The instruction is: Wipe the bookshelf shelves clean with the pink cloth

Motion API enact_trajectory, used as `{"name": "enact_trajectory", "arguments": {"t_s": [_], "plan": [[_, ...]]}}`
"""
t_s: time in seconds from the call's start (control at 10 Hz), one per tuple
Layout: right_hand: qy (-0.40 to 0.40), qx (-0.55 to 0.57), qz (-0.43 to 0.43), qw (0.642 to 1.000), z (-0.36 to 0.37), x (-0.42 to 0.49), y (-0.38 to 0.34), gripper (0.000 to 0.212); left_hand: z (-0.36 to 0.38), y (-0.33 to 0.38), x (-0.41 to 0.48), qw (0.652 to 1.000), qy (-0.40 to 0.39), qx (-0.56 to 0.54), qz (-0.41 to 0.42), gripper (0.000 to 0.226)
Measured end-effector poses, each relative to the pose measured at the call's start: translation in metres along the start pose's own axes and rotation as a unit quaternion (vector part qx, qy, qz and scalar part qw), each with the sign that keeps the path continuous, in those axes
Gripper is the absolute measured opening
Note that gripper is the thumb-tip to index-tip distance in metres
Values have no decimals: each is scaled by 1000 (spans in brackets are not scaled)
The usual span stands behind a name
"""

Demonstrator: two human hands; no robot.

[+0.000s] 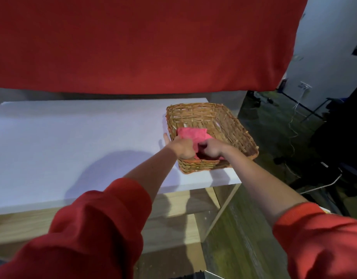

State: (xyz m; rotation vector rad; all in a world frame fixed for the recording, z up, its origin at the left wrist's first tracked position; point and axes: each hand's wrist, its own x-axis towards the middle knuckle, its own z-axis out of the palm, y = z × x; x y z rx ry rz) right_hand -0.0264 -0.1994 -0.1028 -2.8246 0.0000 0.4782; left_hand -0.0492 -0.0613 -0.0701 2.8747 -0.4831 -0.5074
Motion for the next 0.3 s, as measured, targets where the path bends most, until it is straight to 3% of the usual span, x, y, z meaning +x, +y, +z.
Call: {"name": "enact_trajectory", "arguments": {"t_s": [0.3], "plan": [[90, 80, -51, 991, -6, -30, -29, 27, -2, -14, -22, 984, 161, -76, 27, 37]]}}
